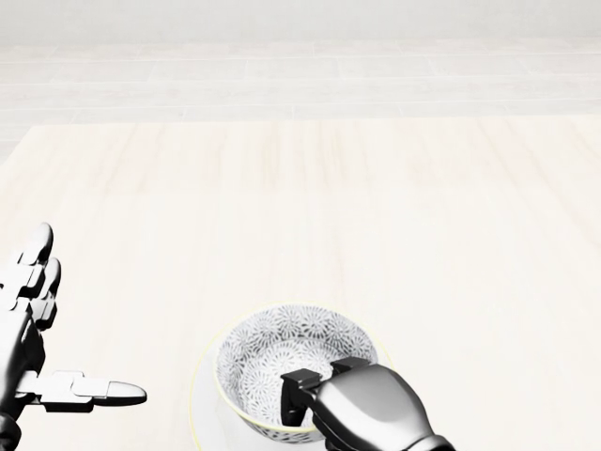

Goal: Put the bowl on the plate.

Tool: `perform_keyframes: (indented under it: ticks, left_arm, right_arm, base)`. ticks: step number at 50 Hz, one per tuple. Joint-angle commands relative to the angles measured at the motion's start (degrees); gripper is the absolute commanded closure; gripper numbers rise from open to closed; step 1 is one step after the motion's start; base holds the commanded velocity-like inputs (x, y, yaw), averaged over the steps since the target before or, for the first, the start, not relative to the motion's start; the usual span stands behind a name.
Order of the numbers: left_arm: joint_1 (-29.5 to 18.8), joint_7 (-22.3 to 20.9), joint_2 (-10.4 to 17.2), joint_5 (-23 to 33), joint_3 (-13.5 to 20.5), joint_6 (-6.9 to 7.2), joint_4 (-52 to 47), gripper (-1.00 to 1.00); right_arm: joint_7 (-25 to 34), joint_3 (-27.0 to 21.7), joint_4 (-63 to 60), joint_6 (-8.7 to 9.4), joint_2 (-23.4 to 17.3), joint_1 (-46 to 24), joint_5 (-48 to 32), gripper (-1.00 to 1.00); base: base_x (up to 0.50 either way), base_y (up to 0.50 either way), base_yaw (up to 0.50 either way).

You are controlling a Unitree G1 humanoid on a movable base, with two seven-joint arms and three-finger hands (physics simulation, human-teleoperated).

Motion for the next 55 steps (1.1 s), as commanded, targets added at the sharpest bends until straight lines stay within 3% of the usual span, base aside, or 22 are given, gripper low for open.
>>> perform_keyframes:
  ticks: [1, 8, 15, 43, 55]
  left_arm:
    - [-0.1, 0.0, 0.0, -0.1, 0.0, 0.00, 0.3, -1.00]
    - [0.0, 0.1, -0.1, 0.0, -0.3, 0.00, 0.7, -1.00]
    - [-0.1, 0.3, -0.1, 0.1, -0.4, 0.00, 0.9, -1.00]
    - [-0.6, 0.5, 0.1, 0.0, -0.7, 0.00, 2.0, -1.00]
    - [-1.1, 0.7, 0.1, 0.2, -1.2, 0.00, 1.8, -1.00]
  right_arm:
    - [0.1, 0.0, -1.1, 0.00, -0.2, 0.6, 0.3, 0.51]
    - [-0.1, 0.3, -1.3, 0.00, -0.4, 1.4, 0.0, 0.38]
    - [0.3, 0.3, -1.7, 0.00, -0.5, 1.8, 0.5, 0.00]
    - [2.6, -0.1, -5.2, 0.00, -1.1, 3.3, 1.4, -0.35]
    - [4.0, -0.3, -6.9, 0.00, -1.1, 3.7, 1.8, -0.67]
  base:
    - [0.00, 0.00, 0.00]
    - [0.00, 0.00, 0.00]
    - [0.00, 0.00, 0.00]
    - [0.00, 0.00, 0.00]
    - [0.00, 0.00, 0.00]
